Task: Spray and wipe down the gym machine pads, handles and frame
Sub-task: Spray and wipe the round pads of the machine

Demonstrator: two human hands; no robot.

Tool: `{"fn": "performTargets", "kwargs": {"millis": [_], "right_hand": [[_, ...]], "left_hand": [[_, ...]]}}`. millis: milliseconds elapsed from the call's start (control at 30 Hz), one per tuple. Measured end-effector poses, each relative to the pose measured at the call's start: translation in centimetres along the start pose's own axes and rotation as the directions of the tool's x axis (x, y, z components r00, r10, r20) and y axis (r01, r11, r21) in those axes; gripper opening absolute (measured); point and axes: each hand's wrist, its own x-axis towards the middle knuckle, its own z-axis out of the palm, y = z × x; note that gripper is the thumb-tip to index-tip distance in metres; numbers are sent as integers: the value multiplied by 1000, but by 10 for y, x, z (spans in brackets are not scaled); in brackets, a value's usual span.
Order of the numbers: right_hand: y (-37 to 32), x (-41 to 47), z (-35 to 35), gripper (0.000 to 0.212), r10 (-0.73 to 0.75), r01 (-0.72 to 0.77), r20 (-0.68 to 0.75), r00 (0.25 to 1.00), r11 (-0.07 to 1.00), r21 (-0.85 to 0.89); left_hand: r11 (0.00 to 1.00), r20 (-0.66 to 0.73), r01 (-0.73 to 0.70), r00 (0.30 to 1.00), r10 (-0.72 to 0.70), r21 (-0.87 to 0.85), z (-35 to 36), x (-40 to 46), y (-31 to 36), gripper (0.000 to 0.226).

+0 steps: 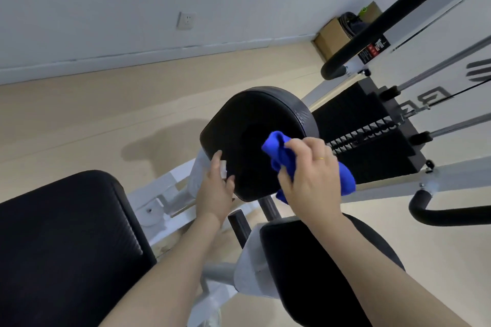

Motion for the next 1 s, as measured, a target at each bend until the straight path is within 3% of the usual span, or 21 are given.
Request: {"fn": "performTargets", "kwargs": {"millis": [67, 167, 200, 267, 400, 433, 500, 567, 667, 700, 733, 800, 867, 900, 967, 1000], "right_hand": [[-8, 6, 18, 31, -261, 314, 226, 939, 918, -244], [-11, 12, 34, 18, -413, 688, 637, 651, 676, -264], [-8, 19, 33, 24, -445, 732, 642, 624, 621, -281], [-1, 44, 22, 41, -504, 687, 486, 714, 636, -351], [21, 71, 18, 26, -585, 585, 166, 794, 662, -469], [22, 72, 25, 27, -543, 494, 44, 838, 724, -481], [13, 66, 48, 36, -326, 227, -181, 928, 879, -420], [-1, 45, 74, 41, -149, 77, -214, 965, 947, -312], [-7, -5, 97, 55, -165, 187, 107, 980, 953, -238], [-1, -10, 95, 57, -186, 215, 136, 973, 946, -243], [5, -6, 90, 54, -189, 207, 99, 977, 949, -236], [11, 17, 74, 35, -163, 134, -125, 979, 967, -216], [8, 47, 51, 27, 30, -69, -350, 936, 993, -100], [7, 58, 47, 28, 214, -209, -417, 884, 976, 57], [3, 78, 47, 34, 571, -404, -415, 708, 810, 425], [-1, 81, 50, 37, 647, -449, -398, 650, 750, 486]], "left_hand": [[1000, -18, -24, 1000, 24, 6, -14, 8, 10, 67], [982, -38, -155, 986, 160, 107, -33, 24, 20, 69], [969, -34, -202, 977, 209, 144, -39, 29, 25, 69], [942, -17, -274, 959, 283, 191, -47, 40, 38, 70], [920, -11, -337, 938, 346, 202, -61, 52, 63, 73], [913, -15, -343, 935, 355, 219, -65, 54, 67, 73], [904, -30, -341, 932, 360, 260, -77, 54, 72, 75], [906, -42, -313, 940, 338, 286, -90, 57, 71, 77], [911, 27, -286, 956, 291, 296, -105, 56, 69, 80], [915, 46, -302, 953, 301, 270, -108, 58, 72, 81], [916, 61, -320, 947, 315, 240, -109, 59, 76, 82], [909, 104, -356, 934, 341, 215, -112, 67, 84, 84], [938, 181, -316, 940, 289, 142, -116, 76, 92, 82], [961, 243, -264, 940, 239, 78, -117, 78, 94, 78], [974, 364, -222, 910, 196, 31, -118, 88, 98, 60], [974, 408, -223, 894, 186, 44, -118, 93, 101, 49]]}}
